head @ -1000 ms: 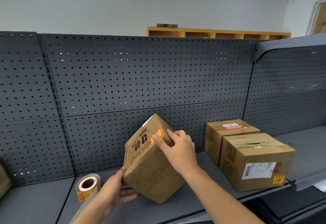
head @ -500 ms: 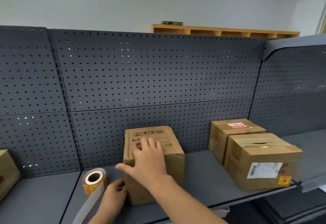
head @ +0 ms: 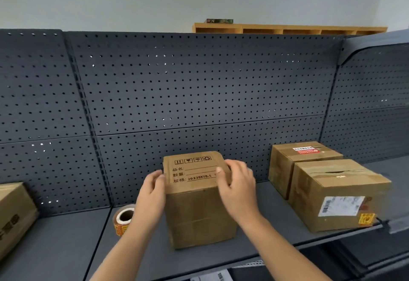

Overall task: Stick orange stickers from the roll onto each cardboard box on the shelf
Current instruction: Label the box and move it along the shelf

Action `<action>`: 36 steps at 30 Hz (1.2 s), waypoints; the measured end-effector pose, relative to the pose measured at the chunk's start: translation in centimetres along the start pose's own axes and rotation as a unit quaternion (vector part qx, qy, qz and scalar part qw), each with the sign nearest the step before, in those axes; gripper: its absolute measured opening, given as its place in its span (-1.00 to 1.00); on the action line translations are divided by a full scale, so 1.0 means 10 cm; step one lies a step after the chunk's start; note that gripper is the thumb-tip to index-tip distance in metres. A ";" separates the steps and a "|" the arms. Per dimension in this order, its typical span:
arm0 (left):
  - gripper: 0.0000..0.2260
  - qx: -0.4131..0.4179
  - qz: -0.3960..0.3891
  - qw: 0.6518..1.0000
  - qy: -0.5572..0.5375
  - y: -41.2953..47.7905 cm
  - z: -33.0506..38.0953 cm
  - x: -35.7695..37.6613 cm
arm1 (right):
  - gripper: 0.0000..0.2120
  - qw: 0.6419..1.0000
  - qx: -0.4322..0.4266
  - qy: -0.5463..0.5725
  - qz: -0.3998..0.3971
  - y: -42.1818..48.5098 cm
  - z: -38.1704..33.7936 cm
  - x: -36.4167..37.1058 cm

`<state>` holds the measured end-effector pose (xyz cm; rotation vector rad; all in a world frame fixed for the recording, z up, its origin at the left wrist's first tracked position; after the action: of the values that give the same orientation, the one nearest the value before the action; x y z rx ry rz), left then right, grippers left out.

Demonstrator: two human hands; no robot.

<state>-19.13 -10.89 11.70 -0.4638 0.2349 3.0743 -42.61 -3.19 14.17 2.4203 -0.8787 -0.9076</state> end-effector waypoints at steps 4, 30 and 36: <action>-0.45 0.023 -0.087 0.987 0.133 0.12 0.07 0.22 | -0.44 0.985 0.127 0.113 -0.035 0.04 0.50 -0.02; -0.64 -0.174 -0.131 0.968 -0.125 0.00 -1.12 0.62 | -0.41 0.988 -0.018 -0.139 -0.070 0.15 -0.55 0.22; -0.74 -0.137 -0.095 0.985 0.046 -0.11 -1.15 0.48 | -0.39 0.972 -0.053 -0.192 -0.122 -0.18 -0.61 0.78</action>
<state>-20.32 -11.60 -0.74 -0.6003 -0.2231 2.9090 -33.06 -6.29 14.08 2.3307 -0.6408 -1.5129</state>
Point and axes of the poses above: each hand's wrist, its own y-axis towards the middle knuckle, its own x-axis out of the palm, z = x × y, the point moved 8 cm from there along y, towards the middle knuckle, and after that the axes turned 9 degrees about y, right-handed, at the moved point
